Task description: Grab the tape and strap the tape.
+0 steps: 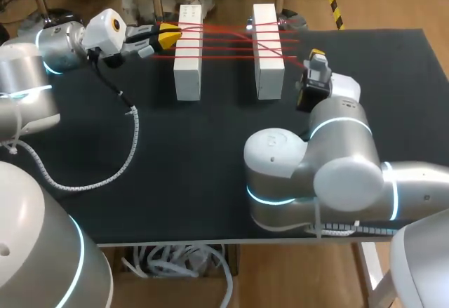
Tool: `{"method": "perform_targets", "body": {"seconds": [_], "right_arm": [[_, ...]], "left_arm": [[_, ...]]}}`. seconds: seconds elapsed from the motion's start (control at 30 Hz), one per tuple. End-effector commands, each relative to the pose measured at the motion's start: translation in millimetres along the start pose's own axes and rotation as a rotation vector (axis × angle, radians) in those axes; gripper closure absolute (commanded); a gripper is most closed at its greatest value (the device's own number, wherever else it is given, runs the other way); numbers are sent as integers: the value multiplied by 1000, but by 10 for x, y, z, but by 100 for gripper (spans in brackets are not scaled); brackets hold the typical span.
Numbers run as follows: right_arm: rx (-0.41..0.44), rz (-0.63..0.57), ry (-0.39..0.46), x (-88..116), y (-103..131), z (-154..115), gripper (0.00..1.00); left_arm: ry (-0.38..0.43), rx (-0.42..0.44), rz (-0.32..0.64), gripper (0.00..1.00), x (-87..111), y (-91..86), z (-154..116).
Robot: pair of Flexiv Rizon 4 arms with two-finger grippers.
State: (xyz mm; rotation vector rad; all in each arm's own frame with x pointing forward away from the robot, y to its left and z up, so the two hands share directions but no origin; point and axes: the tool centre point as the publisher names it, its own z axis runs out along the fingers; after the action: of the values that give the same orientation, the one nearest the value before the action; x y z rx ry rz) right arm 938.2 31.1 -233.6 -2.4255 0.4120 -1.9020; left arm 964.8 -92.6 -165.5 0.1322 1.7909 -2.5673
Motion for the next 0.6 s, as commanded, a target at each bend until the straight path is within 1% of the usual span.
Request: {"method": "perform_targets", "body": {"seconds": [0.03, 0.47, 0.6], "right_arm": [[-3, 0, -8, 42, -1, 11, 70], [-6, -17, -18, 27, 85, 0, 70], [-6, -19, -24, 20, 97, -5, 74]], "left_arm": [[3, 1, -1, 100, -10, 5, -6], [3, 1, -1, 100, -10, 5, -6], [3, 1, -1, 100, -10, 5, -6]]}}
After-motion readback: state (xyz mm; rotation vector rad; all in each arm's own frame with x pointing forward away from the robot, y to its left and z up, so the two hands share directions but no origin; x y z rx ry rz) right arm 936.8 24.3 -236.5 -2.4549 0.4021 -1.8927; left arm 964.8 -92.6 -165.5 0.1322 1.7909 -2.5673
